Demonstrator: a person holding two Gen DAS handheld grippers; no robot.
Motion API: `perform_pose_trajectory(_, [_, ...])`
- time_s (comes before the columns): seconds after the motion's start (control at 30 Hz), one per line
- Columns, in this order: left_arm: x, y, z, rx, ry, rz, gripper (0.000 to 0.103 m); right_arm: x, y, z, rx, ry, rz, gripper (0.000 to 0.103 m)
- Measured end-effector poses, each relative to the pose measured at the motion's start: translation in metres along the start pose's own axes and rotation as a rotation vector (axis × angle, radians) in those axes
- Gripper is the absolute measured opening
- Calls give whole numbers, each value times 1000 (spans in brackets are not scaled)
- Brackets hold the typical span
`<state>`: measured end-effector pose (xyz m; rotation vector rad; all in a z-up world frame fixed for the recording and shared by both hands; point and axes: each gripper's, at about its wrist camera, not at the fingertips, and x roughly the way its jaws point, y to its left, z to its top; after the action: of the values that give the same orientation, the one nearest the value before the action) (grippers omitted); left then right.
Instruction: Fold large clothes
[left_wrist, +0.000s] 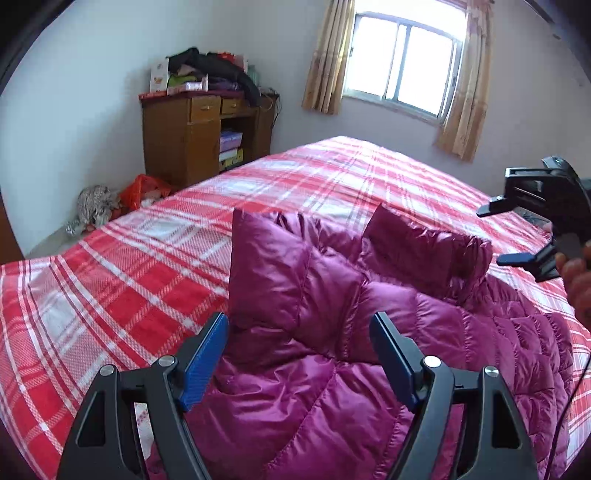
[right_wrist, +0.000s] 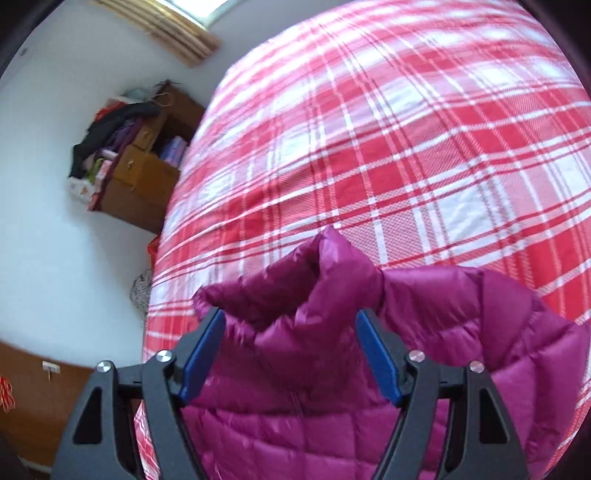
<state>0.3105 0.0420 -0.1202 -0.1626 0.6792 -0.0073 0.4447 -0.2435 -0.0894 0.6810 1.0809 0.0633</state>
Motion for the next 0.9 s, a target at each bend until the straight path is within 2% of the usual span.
perform_pose_trajectory(0.13, [5,-2,-1,5,17,15,79,28,9,-2,-60,71,-113,76])
perform_pose_trajectory(0.2, [3,-3,-1,9,12,12,79,31,11,-8,-116,88,-175,70])
perform_pose_trajectory(0.23, [3,-3,-1,10,11,13,79,30,11,-11,-134,85,-188,53])
perform_pose_trajectory(0.27, [4,-3,-1,9,11,14,79,27,9,-14,-153,81,-189,33])
perform_pose_trajectory(0.3, [4,-3,-2,8,12,14,79,22,5,-18,-167,76,-180,26])
perform_pose_trajectory(0.37, [4,-2,-2,4,13,13,79,11,-3,-24,-181,66,-165,21])
perform_pose_trajectory(0.5, [2,-2,-2,2,12,6,79,-12,-22,-46,-210,48,-172,18])
perform_pose_trajectory(0.6, [0,-3,-3,13,11,7,79,-14,-40,-63,-207,35,-195,18])
perform_pose_trajectory(0.67, [-1,-4,-4,27,12,4,79,-14,-56,-72,-178,14,-158,17])
perform_pose_trajectory(0.77, [-4,-2,-2,18,26,-12,79,-18,-71,-85,-174,-84,-88,13])
perform_pose_trajectory(0.9, [-12,-2,13,8,33,-73,79,-21,-72,-109,-303,-242,-75,13])
